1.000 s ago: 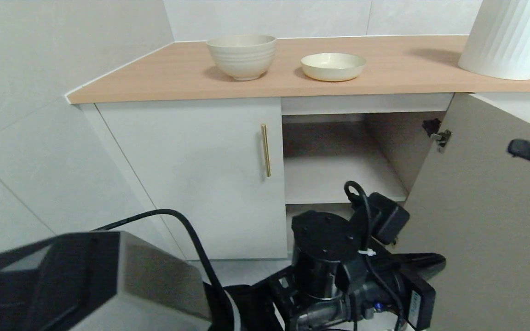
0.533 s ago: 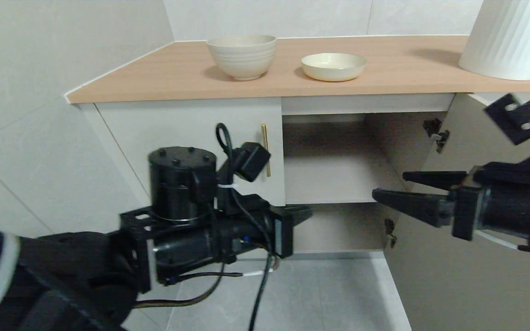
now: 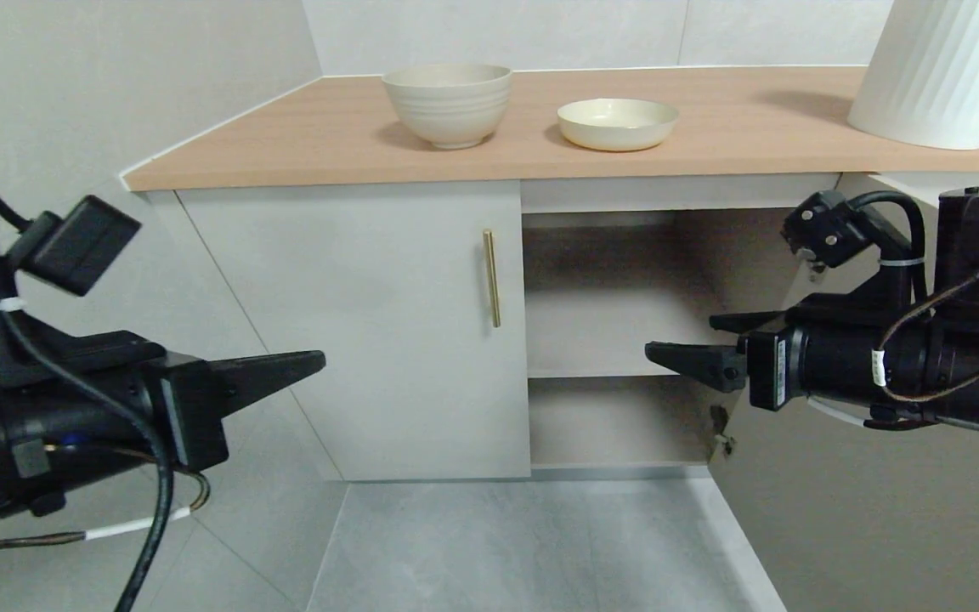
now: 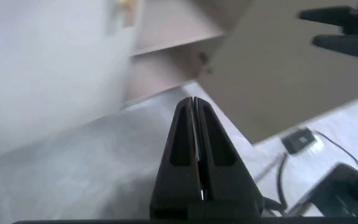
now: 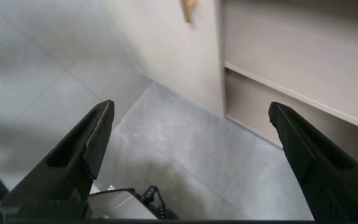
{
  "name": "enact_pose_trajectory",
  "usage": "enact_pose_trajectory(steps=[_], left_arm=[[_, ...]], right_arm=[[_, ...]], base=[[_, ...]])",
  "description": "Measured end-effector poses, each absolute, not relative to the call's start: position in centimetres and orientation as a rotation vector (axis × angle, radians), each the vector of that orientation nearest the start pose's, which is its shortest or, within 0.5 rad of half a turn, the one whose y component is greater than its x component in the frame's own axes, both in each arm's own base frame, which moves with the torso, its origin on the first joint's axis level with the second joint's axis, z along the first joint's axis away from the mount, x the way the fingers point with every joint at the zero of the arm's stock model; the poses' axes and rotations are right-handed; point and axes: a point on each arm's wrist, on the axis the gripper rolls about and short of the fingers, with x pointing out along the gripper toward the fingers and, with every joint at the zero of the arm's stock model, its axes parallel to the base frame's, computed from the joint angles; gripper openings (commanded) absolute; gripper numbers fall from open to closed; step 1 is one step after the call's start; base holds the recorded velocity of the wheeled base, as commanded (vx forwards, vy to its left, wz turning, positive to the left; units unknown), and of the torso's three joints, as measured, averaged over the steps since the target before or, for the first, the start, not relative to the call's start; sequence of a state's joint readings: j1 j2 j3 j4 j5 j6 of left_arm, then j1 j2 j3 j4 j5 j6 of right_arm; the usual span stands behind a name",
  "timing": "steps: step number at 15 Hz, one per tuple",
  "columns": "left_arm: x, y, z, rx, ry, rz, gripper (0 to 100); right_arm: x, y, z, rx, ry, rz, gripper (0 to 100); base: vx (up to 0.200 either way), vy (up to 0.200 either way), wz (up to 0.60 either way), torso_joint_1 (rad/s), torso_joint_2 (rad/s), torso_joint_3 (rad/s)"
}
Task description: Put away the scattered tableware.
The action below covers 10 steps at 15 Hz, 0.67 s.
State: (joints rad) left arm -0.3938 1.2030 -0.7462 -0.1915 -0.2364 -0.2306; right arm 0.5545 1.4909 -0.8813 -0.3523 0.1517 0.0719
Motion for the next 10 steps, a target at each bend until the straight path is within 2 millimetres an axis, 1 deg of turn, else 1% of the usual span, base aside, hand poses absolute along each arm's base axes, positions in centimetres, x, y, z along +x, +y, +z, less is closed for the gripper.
enact_pose_trajectory(steps=[2, 4, 6, 10], left_arm=[[15.7, -6.6, 25.0, -0.207, 0.304, -0.574, 100], [15.2, -6.3, 25.5, -0.211, 0.273, -0.571, 100], [15.2, -6.0, 26.4, -0.217, 0.205, -0.557, 100], [15.2, -5.4, 27.1, -0.222, 0.160, -0.516, 100]], right_arm=[[22.0, 13.6, 23.8, 0.019, 0.271, 0.669, 100], [21.6, 13.1, 24.2, 0.021, 0.257, 0.650, 100], [21.1, 12.8, 24.7, 0.020, 0.255, 0.641, 100], [20.7, 12.6, 25.1, 0.024, 0.238, 0.639, 100]], base=[[0.000, 0.000, 0.00, 0.000, 0.00, 0.000], [0.000, 0.000, 0.00, 0.000, 0.00, 0.000], [0.000, 0.000, 0.00, 0.000, 0.00, 0.000], [0.000, 0.000, 0.00, 0.000, 0.00, 0.000]])
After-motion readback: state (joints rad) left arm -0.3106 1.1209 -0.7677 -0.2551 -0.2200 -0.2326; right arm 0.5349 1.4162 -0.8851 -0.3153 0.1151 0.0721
